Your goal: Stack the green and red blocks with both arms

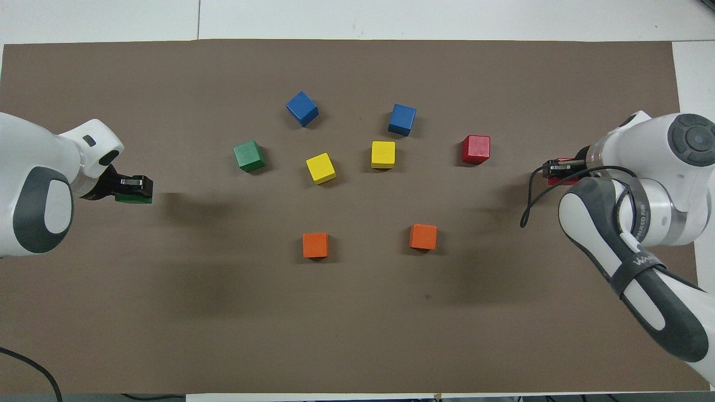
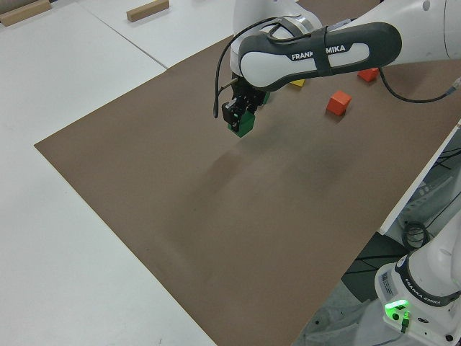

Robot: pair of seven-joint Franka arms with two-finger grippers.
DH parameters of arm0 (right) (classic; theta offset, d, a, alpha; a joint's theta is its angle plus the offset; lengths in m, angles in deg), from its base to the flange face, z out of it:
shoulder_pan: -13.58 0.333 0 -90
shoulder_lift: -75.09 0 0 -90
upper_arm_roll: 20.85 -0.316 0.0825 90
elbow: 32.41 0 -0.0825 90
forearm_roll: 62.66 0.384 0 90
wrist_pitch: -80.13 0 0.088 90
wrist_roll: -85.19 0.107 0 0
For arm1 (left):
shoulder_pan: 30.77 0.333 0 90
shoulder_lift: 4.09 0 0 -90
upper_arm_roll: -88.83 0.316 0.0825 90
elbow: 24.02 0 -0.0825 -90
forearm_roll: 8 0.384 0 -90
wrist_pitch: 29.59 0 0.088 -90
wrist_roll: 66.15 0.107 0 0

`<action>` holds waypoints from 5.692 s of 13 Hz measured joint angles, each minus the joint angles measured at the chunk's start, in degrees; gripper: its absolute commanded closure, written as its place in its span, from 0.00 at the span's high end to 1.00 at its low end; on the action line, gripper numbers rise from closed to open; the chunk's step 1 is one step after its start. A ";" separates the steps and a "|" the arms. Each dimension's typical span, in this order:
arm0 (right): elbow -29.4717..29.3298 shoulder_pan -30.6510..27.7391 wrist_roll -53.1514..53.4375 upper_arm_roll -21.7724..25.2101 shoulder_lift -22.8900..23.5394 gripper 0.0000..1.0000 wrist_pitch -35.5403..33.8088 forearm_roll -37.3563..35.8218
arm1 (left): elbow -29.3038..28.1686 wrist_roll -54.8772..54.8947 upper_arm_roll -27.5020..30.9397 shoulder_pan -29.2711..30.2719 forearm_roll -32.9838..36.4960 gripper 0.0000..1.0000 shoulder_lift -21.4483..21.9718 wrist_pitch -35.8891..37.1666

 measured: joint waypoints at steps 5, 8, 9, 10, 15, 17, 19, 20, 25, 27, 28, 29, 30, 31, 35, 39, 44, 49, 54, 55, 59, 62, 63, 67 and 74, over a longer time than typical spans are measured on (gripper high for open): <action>-1.23 -0.68 0.28 0.00 5.16 0.00 4.81 -0.35 | -2.02 1.41 -0.04 1.41 0.00 0.00 -3.36 -6.01; -1.60 -0.68 1.16 0.00 5.53 0.99 4.94 -0.35 | -2.10 1.27 -0.03 1.87 0.00 0.00 -5.06 -7.04; -1.66 -0.68 1.33 -0.01 5.53 1.00 4.94 -0.35 | -2.11 1.25 -0.07 2.06 0.00 0.11 -5.28 -7.10; -1.80 -0.67 1.63 -0.07 5.53 1.00 4.94 -0.35 | -2.11 1.24 -0.07 2.12 0.00 0.75 -5.54 -7.12; -14.03 1.61 2.88 -0.60 4.85 1.00 -12.77 -0.53 | -1.24 1.18 -0.14 2.14 -0.01 1.00 -6.00 -7.94; -20.61 5.16 8.71 -0.77 4.86 1.00 -18.94 -0.95 | 3.58 -0.74 -0.60 1.91 -0.26 1.00 -6.13 -4.34; -23.66 9.53 15.28 -0.89 6.65 1.00 -19.69 -1.07 | 12.62 -9.94 -1.25 -0.83 -0.40 1.00 -7.55 2.10; -25.72 11.41 18.10 -0.90 8.60 1.00 -19.97 -1.12 | 16.75 -15.20 -1.41 -3.39 -0.55 1.00 -8.91 4.15; -37.89 13.36 21.54 -0.81 19.40 1.00 -21.97 -1.15 | 32.17 -36.46 -1.47 -15.35 -0.42 1.00 -22.96 5.41; -38.57 13.38 21.54 -0.85 20.50 1.00 -20.87 -1.15 | 32.73 -38.56 -1.43 -16.47 0.59 1.00 -25.10 3.10; -38.25 13.54 21.54 -0.95 20.80 1.00 -20.26 -1.15 | 32.49 -38.72 -1.35 -16.55 1.16 1.00 -25.40 2.20; -36.95 13.91 21.47 -1.02 20.93 1.00 -18.57 -1.15 | 31.86 -38.73 -1.21 -16.55 1.96 1.00 -25.43 1.34; -34.61 14.41 21.36 -1.05 20.91 1.00 -16.02 -1.15 | 31.10 -38.73 -1.04 -16.55 2.84 1.00 -25.44 0.69; -32.43 14.74 21.31 -1.06 20.90 1.00 -14.02 -1.15 | 30.59 -38.73 -0.92 -16.54 3.28 1.00 -25.44 0.24; -28.80 14.72 18.92 -0.93 19.76 1.00 -12.37 -1.15 | 27.18 -38.74 -0.98 -16.57 3.54 1.00 -25.02 -2.99; -27.76 14.63 18.71 -0.95 19.36 1.00 -12.23 -1.15 | 23.86 -38.76 -1.04 -16.58 3.55 1.00 -24.22 -5.06; -23.85 14.69 18.71 -1.00 18.29 0.08 -9.22 -1.15 | 23.04 -40.63 -1.30 -16.99 3.55 0.56 -23.64 -5.14; -23.73 14.69 18.80 -1.00 18.10 0.00 -9.22 -1.15 | 22.89 -41.18 -1.22 -17.52 3.59 0.00 -23.09 -2.30; -26.74 12.79 14.50 -0.41 15.82 0.00 -17.21 -1.17 | 26.69 -34.07 -0.64 -16.00 4.62 0.00 -19.17 10.07; -27.71 11.15 11.02 -0.21 14.02 0.00 -20.30 -1.17 | 26.35 -28.71 -0.55 -13.91 4.63 0.00 -17.55 11.69; -20.34 2.27 -0.96 -0.15 4.21 0.00 -22.48 -1.17 | 20.14 -5.01 -0.39 -3.18 4.15 0.00 -11.96 13.44; -12.20 -0.64 -2.94 -0.17 1.75 0.00 -14.67 -1.17 | 17.08 -1.35 -0.43 -0.50 3.42 0.00 -10.52 13.27; -10.39 -0.91 -2.94 -0.17 1.69 0.00 -12.19 -1.17 | 15.62 -1.19 -0.44 -0.03 2.38 0.00 -9.56 12.82; -8.03 -1.03 0.12 -0.47 1.70 0.00 -8.16 -1.17 | 8.85 -1.01 -0.44 0.60 1.58 0.00 -5.47 7.60; -7.54 -1.03 1.38 -0.50 2.75 0.00 -5.54 -1.17 | 5.71 -0.98 -0.38 2.15 1.56 0.00 -4.59 2.37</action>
